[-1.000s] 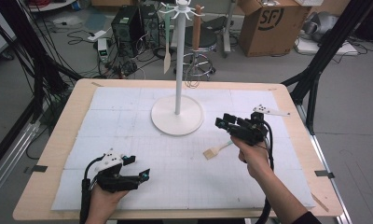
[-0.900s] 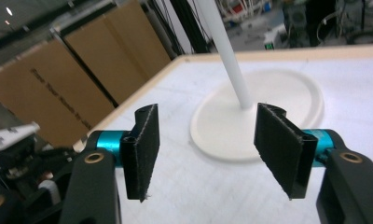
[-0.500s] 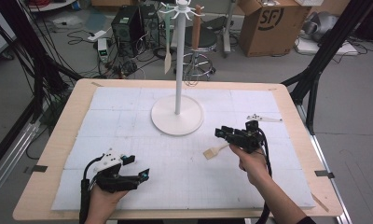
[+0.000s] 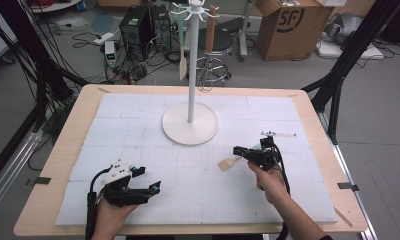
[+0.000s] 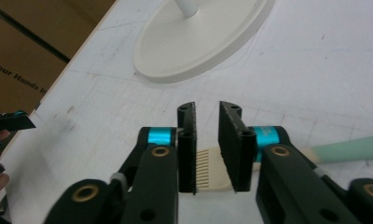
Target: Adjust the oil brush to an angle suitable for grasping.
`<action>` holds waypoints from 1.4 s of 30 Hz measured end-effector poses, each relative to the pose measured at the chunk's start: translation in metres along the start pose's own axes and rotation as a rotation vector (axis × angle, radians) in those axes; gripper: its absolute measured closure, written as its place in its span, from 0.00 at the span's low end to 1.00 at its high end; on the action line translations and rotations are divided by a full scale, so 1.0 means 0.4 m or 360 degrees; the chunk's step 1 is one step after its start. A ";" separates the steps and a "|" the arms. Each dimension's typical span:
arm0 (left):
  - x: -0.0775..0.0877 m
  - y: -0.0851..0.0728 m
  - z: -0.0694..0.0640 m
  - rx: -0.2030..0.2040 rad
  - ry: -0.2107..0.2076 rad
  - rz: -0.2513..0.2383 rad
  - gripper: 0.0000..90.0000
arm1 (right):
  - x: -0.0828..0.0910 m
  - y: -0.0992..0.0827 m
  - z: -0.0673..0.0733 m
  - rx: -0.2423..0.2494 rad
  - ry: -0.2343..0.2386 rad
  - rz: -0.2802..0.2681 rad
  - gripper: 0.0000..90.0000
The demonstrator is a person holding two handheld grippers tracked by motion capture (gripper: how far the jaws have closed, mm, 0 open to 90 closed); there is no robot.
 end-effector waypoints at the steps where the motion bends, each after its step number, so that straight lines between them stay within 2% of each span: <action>1: 0.001 0.000 0.001 0.0003 0.0004 -0.0003 0.24 | -0.002 0.000 0.000 -0.0016 0.0007 0.0002 0.92; 3: 0.001 0.000 0.001 0.0003 0.0002 -0.0004 0.24 | -0.008 0.000 -0.003 -0.0031 0.0019 0.0002 0.95; 4: 0.001 0.000 0.001 0.0002 0.0002 -0.0004 0.24 | -0.012 -0.001 -0.006 -0.0017 0.0010 0.0010 0.96; 8: 0.002 0.001 0.001 0.0003 -0.0001 -0.0006 0.24 | -0.032 -0.011 -0.012 -0.0047 0.0012 0.0061 0.99; 16: 0.002 0.001 -0.001 -0.0006 -0.0003 -0.0007 0.24 | -0.084 -0.022 -0.040 -0.0123 -0.0060 0.0089 1.00; 20: 0.002 0.001 0.000 0.0003 0.0000 -0.0009 0.24 | -0.102 -0.032 -0.050 -0.0137 -0.0101 0.0125 1.00; 28: 0.001 0.001 0.000 0.0003 0.0005 -0.0007 0.24 | -0.097 -0.039 -0.054 -0.0163 -0.0148 0.0171 1.00; 35: 0.001 0.001 -0.002 -0.0004 -0.0002 -0.0005 0.24 | -0.078 -0.051 -0.049 -0.0212 -0.0118 0.0260 1.00; 42: -0.005 0.000 -0.007 -0.0013 -0.0007 0.0005 0.24 | -0.047 -0.080 -0.032 -0.0199 -0.0095 0.0305 1.00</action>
Point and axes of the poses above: each handheld gripper's, and its own axes: x roughly backward along the jaws, y roughly out of its top, z roughly to its left, the point moved 8 cm from there along -x, roughly forward along the jaws, and after that the axes turned 6 degrees about x, right-handed, at the moved point
